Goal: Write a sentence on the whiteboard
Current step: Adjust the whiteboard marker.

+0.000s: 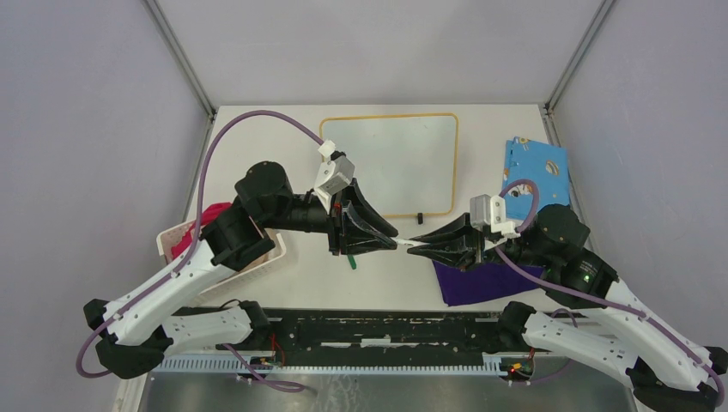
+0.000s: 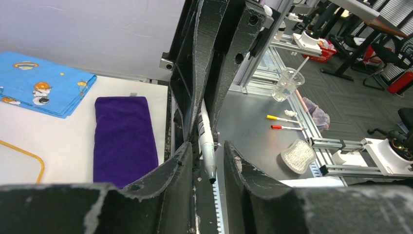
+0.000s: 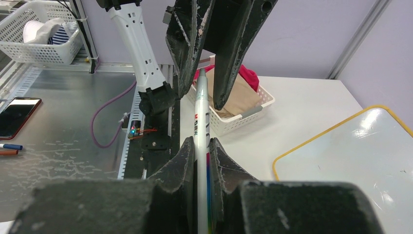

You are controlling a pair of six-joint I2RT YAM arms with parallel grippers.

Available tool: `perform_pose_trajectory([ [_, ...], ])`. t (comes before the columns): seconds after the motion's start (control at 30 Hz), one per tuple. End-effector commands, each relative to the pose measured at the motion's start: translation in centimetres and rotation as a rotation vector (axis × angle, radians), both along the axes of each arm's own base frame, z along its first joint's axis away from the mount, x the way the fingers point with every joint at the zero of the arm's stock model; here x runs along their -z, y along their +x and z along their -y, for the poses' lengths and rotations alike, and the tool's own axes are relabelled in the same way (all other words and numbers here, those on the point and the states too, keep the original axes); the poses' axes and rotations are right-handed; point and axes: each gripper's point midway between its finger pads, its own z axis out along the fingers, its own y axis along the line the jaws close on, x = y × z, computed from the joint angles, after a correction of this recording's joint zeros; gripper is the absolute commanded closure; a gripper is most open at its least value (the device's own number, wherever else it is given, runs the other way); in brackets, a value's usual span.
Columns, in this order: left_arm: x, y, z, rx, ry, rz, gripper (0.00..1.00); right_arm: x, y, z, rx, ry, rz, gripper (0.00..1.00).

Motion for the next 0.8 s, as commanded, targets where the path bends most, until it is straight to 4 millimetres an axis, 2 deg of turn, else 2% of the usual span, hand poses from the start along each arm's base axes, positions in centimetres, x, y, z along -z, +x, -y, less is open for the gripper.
perform_pose_trajectory([
  [0.0,-1.7,-0.8,-0.2,0.022,-0.049,0.005,0.63,-2.2,0.0,0.2,0.004,0.062,0.035,1.00],
  [0.17,-1.3,-0.9,-0.1,0.036,-0.040,-0.003,0.65,-2.3,-0.1,0.2,0.003,0.061,0.038,1.00],
  [0.3,-1.4,-1.0,-0.2,0.038,-0.042,0.000,0.76,-2.3,-0.1,0.2,0.004,0.062,0.039,1.00],
  [0.47,-1.2,-1.0,-0.2,0.037,-0.039,-0.002,0.97,-2.1,-0.1,0.1,0.001,0.059,0.035,1.00],
  [0.6,-1.2,-0.7,-0.3,0.008,-0.043,0.002,0.98,-2.1,-0.4,0.1,-0.013,0.062,0.035,1.00],
  [0.77,-1.2,0.5,-0.8,-0.086,-0.060,0.013,0.98,-3.0,-1.0,0.5,-0.025,0.113,0.026,0.50],
])
